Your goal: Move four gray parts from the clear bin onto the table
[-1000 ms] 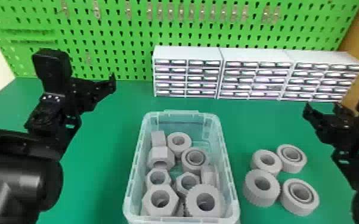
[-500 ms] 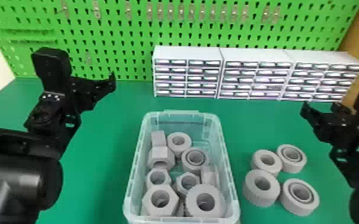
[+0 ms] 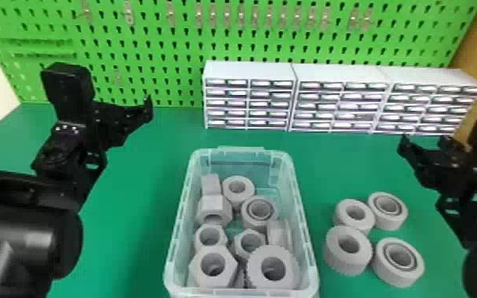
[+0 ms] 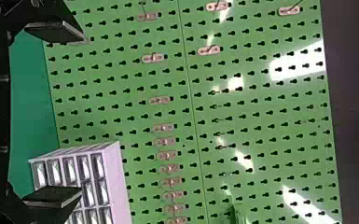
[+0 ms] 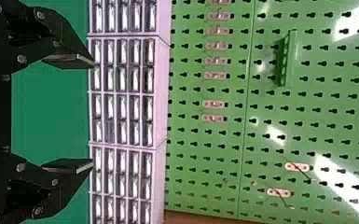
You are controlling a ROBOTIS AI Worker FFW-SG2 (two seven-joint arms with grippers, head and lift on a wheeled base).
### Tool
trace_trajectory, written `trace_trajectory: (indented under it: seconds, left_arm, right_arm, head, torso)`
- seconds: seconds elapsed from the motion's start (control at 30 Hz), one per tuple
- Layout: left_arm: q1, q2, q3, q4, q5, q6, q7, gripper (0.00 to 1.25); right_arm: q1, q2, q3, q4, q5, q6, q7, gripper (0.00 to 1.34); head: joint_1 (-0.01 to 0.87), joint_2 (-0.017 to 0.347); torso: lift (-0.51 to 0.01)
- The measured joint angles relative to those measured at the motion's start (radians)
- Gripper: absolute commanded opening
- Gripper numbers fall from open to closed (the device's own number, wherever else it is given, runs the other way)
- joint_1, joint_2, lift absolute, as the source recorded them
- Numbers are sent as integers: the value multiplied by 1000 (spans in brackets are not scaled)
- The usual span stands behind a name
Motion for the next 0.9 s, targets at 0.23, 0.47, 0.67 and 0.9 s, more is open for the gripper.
trace_trajectory:
  seconds: [0.23, 0.47, 0.67, 0.9]
  left_arm:
    - [0, 0, 2, 0, 0, 0, 0, 1124]
    - [1, 0, 2, 0, -1, 0, 0, 1129]
    - [1, 0, 1, 0, -2, 0, 0, 1129]
    - [2, 0, 2, 0, -2, 0, 0, 1129]
  right_arm:
    - [1, 0, 1, -2, 0, 0, 0, 828]
    - [1, 0, 2, -3, 0, 1, 0, 830]
    - [1, 1, 2, -6, 0, 1, 0, 830]
    - [1, 3, 2, -6, 0, 2, 0, 828]
  head:
    - [686, 26]
    - [686, 26]
    - [686, 26]
    - [686, 26]
  torso:
    - [-50]
    - [-50]
    - [-50]
    - [-50]
